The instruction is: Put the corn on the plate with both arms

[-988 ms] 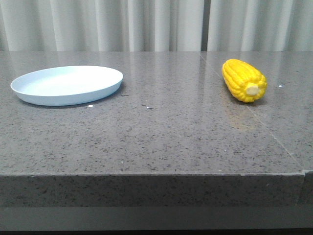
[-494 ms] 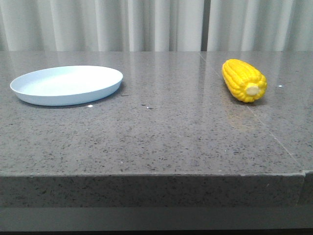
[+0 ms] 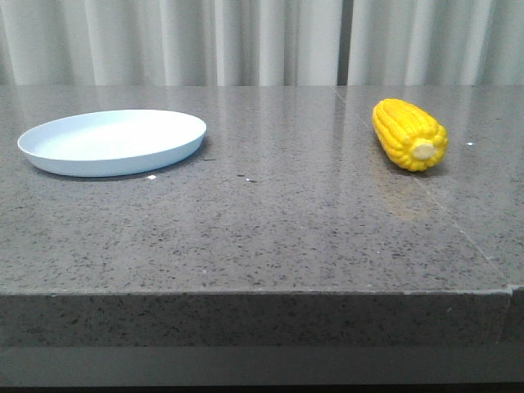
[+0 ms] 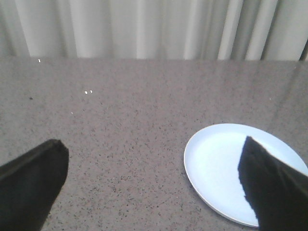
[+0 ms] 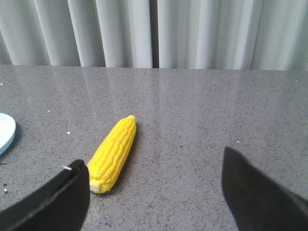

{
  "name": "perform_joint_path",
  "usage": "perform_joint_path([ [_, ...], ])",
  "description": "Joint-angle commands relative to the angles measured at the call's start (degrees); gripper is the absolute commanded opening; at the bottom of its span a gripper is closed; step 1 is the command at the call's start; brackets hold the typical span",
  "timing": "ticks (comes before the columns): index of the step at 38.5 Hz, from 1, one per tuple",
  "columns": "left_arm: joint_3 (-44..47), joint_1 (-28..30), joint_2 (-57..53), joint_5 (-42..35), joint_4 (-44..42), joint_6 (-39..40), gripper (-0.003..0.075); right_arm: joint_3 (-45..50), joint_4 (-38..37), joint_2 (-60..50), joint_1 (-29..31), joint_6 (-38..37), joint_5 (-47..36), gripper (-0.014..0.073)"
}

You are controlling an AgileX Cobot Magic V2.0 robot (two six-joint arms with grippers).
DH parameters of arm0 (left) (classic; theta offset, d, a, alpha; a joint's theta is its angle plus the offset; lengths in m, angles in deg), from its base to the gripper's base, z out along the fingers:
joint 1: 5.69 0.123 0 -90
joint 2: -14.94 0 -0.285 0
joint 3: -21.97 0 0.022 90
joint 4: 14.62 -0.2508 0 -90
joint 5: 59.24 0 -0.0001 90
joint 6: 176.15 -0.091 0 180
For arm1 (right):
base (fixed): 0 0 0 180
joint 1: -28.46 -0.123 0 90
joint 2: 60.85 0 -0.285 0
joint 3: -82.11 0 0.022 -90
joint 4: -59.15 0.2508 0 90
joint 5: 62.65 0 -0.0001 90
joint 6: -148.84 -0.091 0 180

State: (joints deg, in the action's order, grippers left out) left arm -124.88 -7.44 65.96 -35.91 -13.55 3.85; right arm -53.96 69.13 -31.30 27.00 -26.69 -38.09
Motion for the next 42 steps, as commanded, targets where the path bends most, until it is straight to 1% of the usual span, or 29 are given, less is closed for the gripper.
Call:
perform_joint_path([
  [1,-6.75,-0.45,6.41,0.01,0.96,-1.46,0.0690,-1.84,0.41,0.83,0.37,0.53,-4.34,0.0593],
  [3,-9.71,-1.57,10.04,2.17,0.96,-2.96,0.0690,-1.84,0.41,0.83,0.37,0.53,-4.34,0.0593],
  [6,-13.66,-4.29,15.12,4.93,0.96,-2.97,0.0690,-1.84,0.41,0.83,0.37,0.53,-4.34,0.0593],
  [9,-18.94,-6.90,21.32,10.39,0.96,-2.49,0.0690,-1.84,0.41,0.83,0.37,0.53,-4.34,0.0593],
  [11,-23.17,-7.45,25.98,15.59,1.33,-1.01,0.0690,-1.84,0.41,0.83,0.37,0.53,-4.34,0.0593],
  [15,-29.75,-7.54,33.88,23.61,4.45,-1.01,0.0690,-1.84,0.41,0.83,0.37,0.53,-4.34,0.0593],
  [19,-35.43,-7.54,41.61,28.38,4.56,-1.01,0.0690,-1.84,0.41,0.83,0.37,0.53,-4.34,0.0593],
  [24,-39.71,-7.54,50.13,30.65,4.44,-1.01,0.0690,-1.84,0.41,0.83,0.37,0.53,-4.34,0.0593],
  [28,-41.31,-7.54,54.73,31.29,3.96,-1.01,0.0690,-1.84,0.41,0.83,0.37,0.53,-4.34,0.0593],
  [33,-41.55,-7.54,57.51,31.17,3.96,-1.01,0.0690,-1.84,0.41,0.83,0.37,0.53,-4.34,0.0593],
  [38,-41.55,-7.54,58.04,31.29,3.96,-1.01,0.0687,-1.84,0.41,0.83,0.37,0.53,-4.34,0.0593],
  [40,-41.55,-7.54,58.04,31.44,3.96,-1.01,0.0650,-1.84,0.41,0.83,0.37,0.53,-4.34,0.0593],
  [42,-41.55,-7.54,58.04,32.08,3.96,-1.01,0.0572,-1.84,0.41,0.83,0.37,0.53,-4.34,0.0593],
])
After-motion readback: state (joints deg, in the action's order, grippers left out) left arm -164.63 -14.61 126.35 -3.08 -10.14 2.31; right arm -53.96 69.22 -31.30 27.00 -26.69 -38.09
